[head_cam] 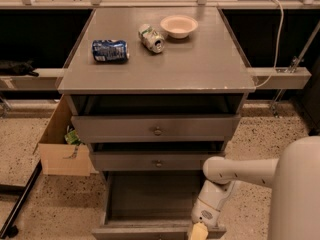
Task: Close bottom drawer
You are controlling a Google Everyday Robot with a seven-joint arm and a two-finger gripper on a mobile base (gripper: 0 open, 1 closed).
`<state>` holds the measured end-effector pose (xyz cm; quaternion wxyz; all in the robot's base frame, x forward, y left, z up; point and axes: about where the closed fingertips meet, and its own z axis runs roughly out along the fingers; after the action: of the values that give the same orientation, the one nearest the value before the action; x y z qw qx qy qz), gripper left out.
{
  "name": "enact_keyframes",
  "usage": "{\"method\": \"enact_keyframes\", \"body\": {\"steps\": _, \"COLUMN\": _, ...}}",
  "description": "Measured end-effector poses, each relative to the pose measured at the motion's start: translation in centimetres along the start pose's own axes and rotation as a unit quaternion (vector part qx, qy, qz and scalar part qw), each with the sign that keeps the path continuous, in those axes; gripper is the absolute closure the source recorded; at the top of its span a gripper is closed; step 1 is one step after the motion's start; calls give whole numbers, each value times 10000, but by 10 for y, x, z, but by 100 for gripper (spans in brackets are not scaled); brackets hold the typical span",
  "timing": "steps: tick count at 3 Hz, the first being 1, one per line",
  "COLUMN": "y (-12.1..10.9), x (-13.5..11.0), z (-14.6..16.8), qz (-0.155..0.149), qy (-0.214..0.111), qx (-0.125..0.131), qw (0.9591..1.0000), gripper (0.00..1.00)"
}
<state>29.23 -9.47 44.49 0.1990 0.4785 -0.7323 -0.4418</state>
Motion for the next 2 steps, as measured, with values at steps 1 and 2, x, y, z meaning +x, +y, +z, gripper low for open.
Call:
{"method": "enact_keyframes", "body": {"steps": 1, "y": -11, "x": -1, "z": 4, "qz": 134, "qy": 8, "qx": -116, "qw": 9998, "gripper": 0}}
{"method": "enact_keyframes", "body": {"steps": 2, "y": 3, "x": -5, "z": 14, "qz": -159, "qy": -524, "qx": 72, "qw": 9985, "gripper": 0}}
